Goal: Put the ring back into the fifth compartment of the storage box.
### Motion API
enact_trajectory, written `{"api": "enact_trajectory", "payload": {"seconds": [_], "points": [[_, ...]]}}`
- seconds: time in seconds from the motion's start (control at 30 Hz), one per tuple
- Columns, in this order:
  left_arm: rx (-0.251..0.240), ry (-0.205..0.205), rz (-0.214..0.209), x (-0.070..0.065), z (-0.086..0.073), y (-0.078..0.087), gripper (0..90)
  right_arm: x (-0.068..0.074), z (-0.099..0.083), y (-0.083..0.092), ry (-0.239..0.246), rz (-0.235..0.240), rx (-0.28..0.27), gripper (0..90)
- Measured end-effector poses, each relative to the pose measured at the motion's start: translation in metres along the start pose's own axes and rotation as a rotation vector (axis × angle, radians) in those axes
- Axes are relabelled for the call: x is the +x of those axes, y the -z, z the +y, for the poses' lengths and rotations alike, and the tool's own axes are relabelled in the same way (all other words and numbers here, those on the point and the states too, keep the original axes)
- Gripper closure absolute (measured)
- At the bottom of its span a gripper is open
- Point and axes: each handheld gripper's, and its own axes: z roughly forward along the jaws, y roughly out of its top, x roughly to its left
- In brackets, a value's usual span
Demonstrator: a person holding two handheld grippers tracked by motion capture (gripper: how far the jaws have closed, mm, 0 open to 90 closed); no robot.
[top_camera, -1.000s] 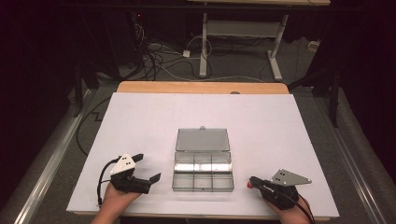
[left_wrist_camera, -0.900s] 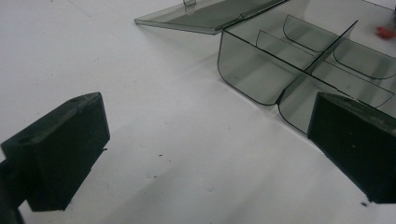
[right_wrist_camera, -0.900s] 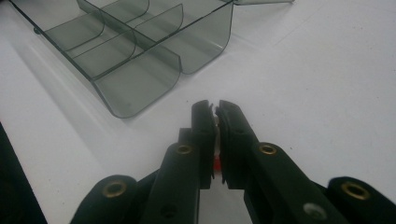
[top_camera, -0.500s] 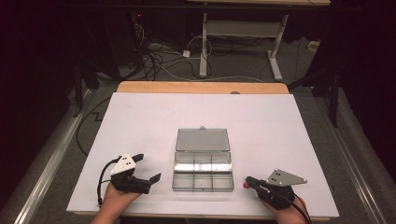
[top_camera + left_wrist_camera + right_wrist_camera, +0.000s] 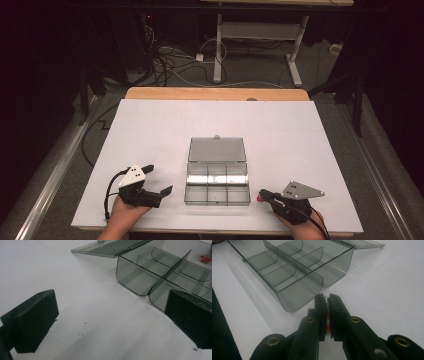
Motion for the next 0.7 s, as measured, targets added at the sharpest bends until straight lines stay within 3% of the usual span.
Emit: {"api": "enact_trajectory", "payload": {"seconds": [0.7], "points": [[0.0, -0.011, -0.005, 0.0, 0.0, 0.0, 0.0, 0.003, 0.016, 0.012, 0.012, -0.012, -0.068, 87.0]]}}
